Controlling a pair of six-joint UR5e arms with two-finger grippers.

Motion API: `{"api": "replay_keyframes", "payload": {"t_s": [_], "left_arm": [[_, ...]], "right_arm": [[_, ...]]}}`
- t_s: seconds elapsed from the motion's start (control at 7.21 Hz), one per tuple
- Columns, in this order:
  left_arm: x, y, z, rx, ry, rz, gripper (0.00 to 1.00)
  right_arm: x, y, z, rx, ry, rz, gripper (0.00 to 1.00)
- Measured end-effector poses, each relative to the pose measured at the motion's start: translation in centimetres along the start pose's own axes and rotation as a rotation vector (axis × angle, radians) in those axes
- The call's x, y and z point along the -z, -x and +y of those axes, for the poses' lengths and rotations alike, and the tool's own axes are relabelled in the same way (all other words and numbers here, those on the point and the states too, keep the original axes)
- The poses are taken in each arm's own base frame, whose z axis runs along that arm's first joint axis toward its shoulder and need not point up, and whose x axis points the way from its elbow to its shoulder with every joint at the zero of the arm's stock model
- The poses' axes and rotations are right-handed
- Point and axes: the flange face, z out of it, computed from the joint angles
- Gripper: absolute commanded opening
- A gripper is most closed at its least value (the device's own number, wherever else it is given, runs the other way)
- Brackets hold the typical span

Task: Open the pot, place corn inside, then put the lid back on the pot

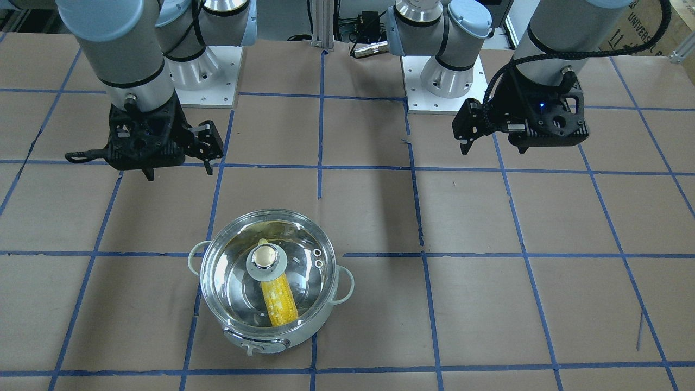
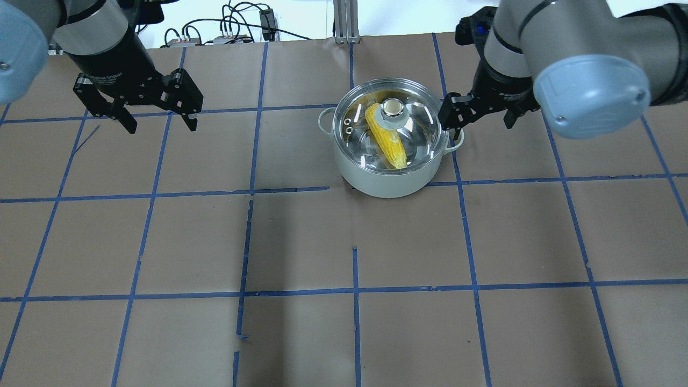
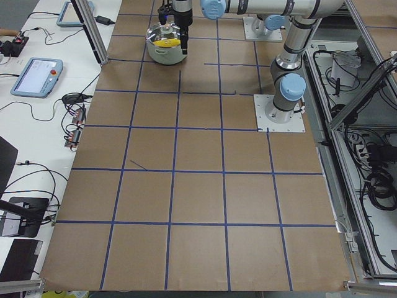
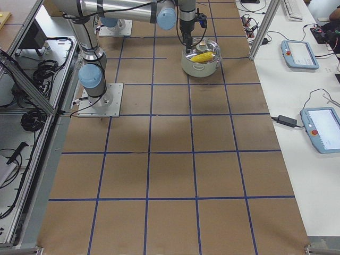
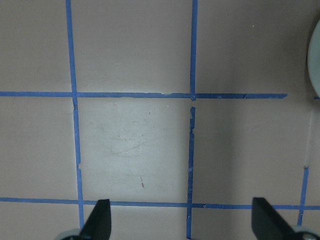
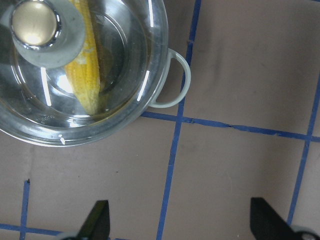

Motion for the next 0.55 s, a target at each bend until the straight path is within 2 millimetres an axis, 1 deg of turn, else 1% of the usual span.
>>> {"api": "replay_keyframes", "payload": {"t_s": [0.14,0.28,0.55], "left_arm": [[0.0,0.0,0.1,0.000,0.000,0.002,1.00],[-0.1,-0.1,0.3,-0.001,0.001,0.003,1.00],[-0.1,-0.1,0.4,-0.001,0.002,0.004,1.00]], "right_arm": [[0.8,-0.6,1.3,-0.010,-0.010,0.004,1.00],[1.5,-0.7,2.1,-0.013,-0.020,0.006,1.00],[2.7,-1.0,2.4,-0.010,-0.036,0.010,1.00]]}}
